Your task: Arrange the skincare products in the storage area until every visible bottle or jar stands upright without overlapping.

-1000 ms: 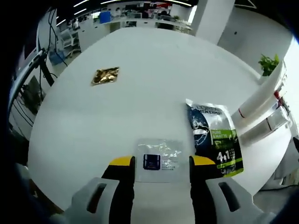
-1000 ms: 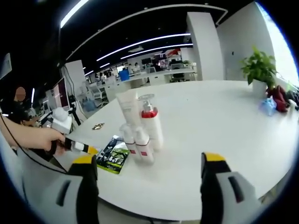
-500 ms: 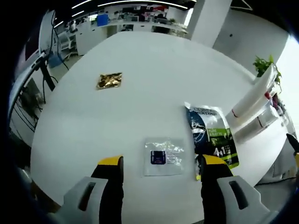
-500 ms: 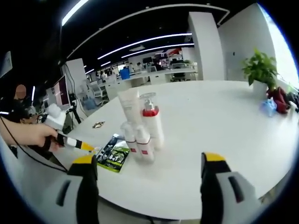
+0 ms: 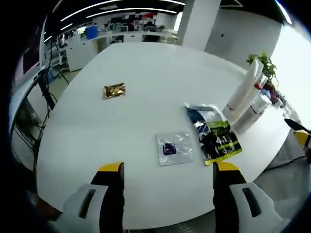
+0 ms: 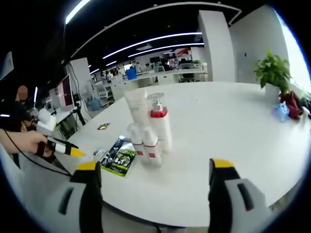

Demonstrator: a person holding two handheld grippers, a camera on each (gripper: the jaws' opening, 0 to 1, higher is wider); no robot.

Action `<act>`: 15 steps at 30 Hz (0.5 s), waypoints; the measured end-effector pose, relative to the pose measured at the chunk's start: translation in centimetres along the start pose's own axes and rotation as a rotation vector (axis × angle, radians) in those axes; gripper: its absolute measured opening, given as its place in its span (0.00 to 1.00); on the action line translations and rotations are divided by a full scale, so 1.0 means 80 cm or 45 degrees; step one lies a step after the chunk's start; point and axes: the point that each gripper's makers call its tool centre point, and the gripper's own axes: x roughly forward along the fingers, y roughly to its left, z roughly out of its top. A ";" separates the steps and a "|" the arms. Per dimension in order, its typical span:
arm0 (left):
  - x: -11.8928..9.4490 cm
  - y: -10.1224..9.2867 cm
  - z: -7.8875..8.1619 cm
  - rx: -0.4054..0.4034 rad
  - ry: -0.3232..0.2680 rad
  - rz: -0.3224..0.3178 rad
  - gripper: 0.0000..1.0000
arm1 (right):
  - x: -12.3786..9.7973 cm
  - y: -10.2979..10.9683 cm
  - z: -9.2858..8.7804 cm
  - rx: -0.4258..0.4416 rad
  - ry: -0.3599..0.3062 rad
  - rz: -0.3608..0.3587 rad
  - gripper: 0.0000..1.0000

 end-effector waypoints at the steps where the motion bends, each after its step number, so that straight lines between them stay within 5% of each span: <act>1: -0.003 0.002 0.000 -0.016 -0.023 -0.007 0.75 | 0.000 0.000 0.000 0.003 0.002 0.000 0.92; 7: -0.019 0.005 0.013 -0.022 -0.128 -0.028 0.83 | 0.000 0.002 -0.003 -0.001 0.016 0.003 0.92; 12: -0.034 -0.009 0.039 0.182 -0.214 -0.050 0.86 | 0.002 0.002 -0.005 -0.026 0.029 0.002 0.92; 15: -0.043 -0.008 0.041 0.183 -0.235 -0.062 0.87 | 0.002 0.003 -0.006 -0.025 0.033 0.004 0.92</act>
